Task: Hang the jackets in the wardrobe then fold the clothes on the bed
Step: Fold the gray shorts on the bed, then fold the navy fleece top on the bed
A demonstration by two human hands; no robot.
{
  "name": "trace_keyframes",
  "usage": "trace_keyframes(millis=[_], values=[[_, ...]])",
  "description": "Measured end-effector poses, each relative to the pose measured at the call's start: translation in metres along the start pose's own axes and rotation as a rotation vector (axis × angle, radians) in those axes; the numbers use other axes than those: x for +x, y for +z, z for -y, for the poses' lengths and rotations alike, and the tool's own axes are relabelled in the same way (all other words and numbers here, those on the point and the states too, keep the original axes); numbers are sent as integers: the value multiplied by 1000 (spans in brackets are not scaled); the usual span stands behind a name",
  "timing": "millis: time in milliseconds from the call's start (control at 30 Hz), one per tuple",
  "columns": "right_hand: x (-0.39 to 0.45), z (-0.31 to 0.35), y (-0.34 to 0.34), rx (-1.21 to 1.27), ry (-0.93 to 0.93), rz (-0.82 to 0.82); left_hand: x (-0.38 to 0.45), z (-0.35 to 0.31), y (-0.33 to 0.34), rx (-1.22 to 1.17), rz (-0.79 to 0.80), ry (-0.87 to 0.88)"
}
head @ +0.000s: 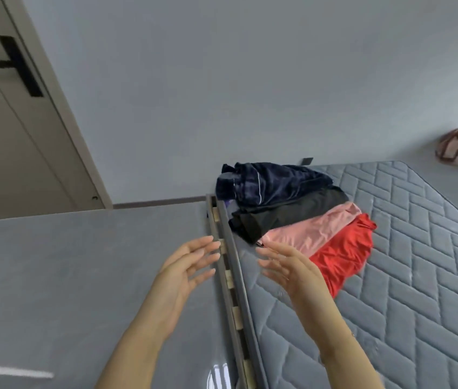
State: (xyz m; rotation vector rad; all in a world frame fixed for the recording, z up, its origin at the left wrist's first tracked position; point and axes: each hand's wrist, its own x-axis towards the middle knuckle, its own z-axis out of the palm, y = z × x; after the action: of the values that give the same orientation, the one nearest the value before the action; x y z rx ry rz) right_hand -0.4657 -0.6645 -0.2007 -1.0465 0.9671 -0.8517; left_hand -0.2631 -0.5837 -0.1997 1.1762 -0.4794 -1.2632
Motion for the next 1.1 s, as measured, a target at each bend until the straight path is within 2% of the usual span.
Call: trace_keyframes(millis=[167, 367, 600, 700, 800, 933, 1033, 1100], values=[[68, -24, -89, -108, 74, -120, 98, 66, 66, -6, 28, -144], [143, -70, -142, -188, 142, -224, 181, 128, 87, 87, 50, -248], [242, -187, -200, -307, 91, -355, 302, 242, 92, 274, 92, -264], [276, -254, -237, -484, 11, -420, 344, 314, 93, 334, 143, -254], [305, -317, -279, -897, -120, -460, 374, 381, 92, 408, 173, -238], [330, -406, -320, -1136, 1, -507, 408, 459, 94, 533, 160, -133], [333, -452, -330, -1346, -131, -573, 427, 493, 101, 748, 158, 188], [340, -463, -337, -1380, -156, -603, 449, 508, 110, 947, 138, 357]])
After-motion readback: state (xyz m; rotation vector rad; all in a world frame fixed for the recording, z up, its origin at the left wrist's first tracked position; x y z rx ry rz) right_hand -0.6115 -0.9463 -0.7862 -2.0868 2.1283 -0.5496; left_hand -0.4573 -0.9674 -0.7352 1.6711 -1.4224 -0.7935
